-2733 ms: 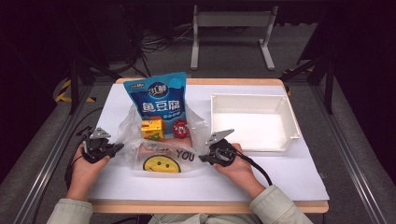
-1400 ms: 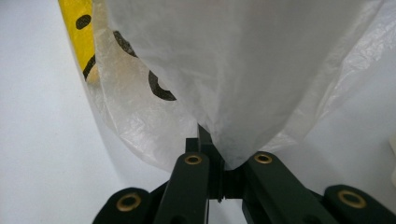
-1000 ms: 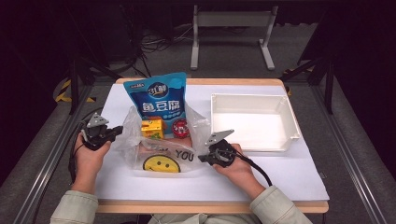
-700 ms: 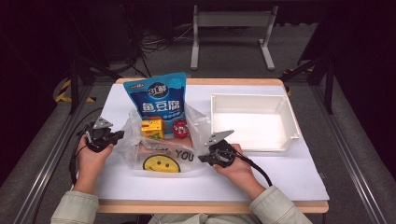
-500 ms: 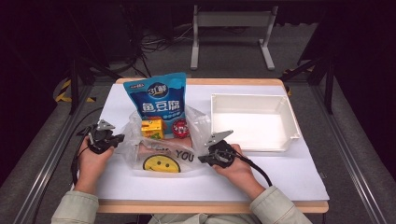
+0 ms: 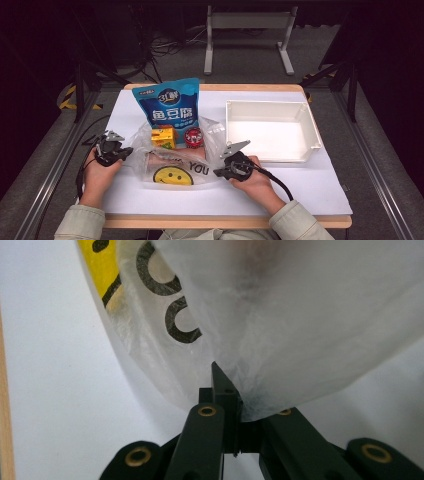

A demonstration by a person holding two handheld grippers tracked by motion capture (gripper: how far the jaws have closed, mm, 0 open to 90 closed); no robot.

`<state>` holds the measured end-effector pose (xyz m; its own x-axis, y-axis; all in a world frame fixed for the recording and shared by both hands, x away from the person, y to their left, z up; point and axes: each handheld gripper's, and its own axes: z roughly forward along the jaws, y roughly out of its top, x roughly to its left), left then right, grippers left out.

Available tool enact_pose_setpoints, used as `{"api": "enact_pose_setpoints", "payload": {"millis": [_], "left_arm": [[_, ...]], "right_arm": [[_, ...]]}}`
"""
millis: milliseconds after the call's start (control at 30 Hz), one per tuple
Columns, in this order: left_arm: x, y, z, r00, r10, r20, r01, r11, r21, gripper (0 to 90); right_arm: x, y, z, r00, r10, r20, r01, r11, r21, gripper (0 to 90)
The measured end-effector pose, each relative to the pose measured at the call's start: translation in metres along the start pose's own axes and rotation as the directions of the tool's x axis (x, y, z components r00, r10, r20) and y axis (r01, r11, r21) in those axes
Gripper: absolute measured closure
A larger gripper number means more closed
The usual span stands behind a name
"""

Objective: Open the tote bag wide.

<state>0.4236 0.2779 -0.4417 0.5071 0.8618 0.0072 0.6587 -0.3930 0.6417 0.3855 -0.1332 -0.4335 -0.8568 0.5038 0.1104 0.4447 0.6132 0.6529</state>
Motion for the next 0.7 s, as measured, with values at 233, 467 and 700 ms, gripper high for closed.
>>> {"api": "enact_pose_setpoints", "payload": {"millis": [233,467,700], "left_arm": [[0.0,0.0,-0.004,1.0,-0.005,0.006,0.006,0.9995,-0.031,90.0],[0.0,0.0,-0.008,0.9999,-0.01,0.011,0.011,0.9986,-0.053,90.0],[-0.001,0.0,-0.011,0.9997,-0.015,0.021,0.017,0.9976,-0.067,90.0]], "right_arm": [[-0.001,0.004,-0.012,0.9991,0.005,-0.041,-0.008,0.998,-0.064,69.4],[0.003,0.014,-0.033,0.9993,-0.013,-0.036,0.008,0.988,-0.152,39.8],[0.0,0.026,-0.062,0.9999,-0.008,0.013,0.011,0.966,-0.258,31.3]]}}
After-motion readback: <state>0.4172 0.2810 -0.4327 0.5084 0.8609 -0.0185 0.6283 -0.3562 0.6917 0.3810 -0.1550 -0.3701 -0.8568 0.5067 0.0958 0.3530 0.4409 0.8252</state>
